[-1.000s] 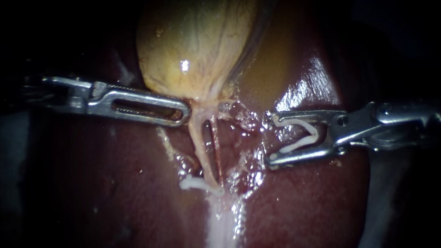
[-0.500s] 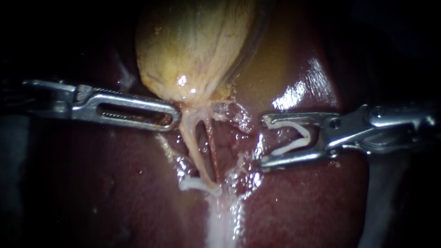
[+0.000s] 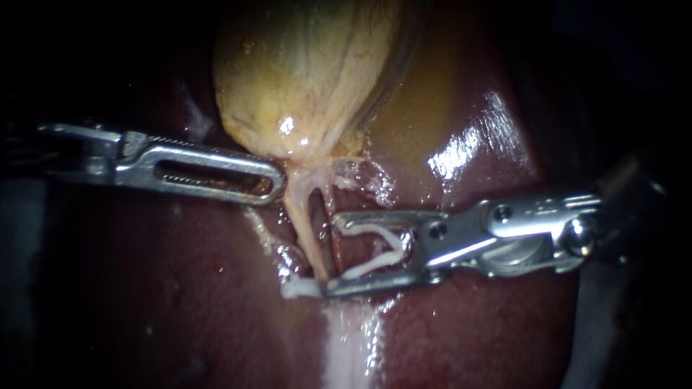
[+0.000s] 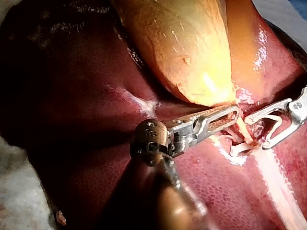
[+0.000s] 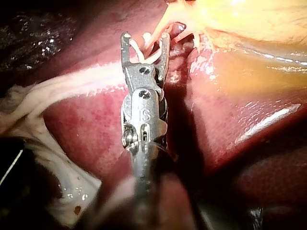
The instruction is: Clipping second clip left tube
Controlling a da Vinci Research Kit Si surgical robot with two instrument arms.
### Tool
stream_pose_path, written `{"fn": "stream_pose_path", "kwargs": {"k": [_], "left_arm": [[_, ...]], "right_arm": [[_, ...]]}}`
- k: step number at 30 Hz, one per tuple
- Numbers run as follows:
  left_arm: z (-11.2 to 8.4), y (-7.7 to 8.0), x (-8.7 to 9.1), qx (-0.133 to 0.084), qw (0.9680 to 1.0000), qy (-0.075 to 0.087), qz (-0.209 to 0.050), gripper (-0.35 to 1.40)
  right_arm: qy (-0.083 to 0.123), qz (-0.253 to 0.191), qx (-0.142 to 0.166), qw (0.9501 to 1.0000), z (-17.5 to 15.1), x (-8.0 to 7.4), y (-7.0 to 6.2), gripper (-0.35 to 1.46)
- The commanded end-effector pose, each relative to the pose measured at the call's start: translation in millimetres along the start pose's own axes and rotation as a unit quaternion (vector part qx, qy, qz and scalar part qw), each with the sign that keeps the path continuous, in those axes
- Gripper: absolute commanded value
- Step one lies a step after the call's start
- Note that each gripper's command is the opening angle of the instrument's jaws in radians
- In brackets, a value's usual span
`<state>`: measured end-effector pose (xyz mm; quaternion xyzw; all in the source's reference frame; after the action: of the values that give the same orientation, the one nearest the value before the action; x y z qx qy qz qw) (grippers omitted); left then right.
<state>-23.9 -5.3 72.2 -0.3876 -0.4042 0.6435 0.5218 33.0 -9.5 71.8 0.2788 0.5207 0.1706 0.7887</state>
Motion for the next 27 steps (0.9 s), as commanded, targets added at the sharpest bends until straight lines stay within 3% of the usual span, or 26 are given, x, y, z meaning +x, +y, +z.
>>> {"fn": "stream_pose_path", "kwargs": {"k": [1,19,27], "left_arm": [[0.0,0.1,0.0,0.000,1.0000,0.000,0.000,-0.35],[0.3,0.6,-0.1,0.001,1.0000,0.001,0.003,-0.35],[0.4,0.7,-0.1,0.001,1.0000,0.001,0.003,-0.35]], "right_arm": [[0.000,0.000,0.002,1.0000,0.3,-0.1,0.0,0.49],[-0.006,0.018,0.022,0.9996,6.1,-3.2,-0.2,0.49],[-0.006,0.036,0.024,0.9990,6.6,-3.6,0.1,0.41]]}}
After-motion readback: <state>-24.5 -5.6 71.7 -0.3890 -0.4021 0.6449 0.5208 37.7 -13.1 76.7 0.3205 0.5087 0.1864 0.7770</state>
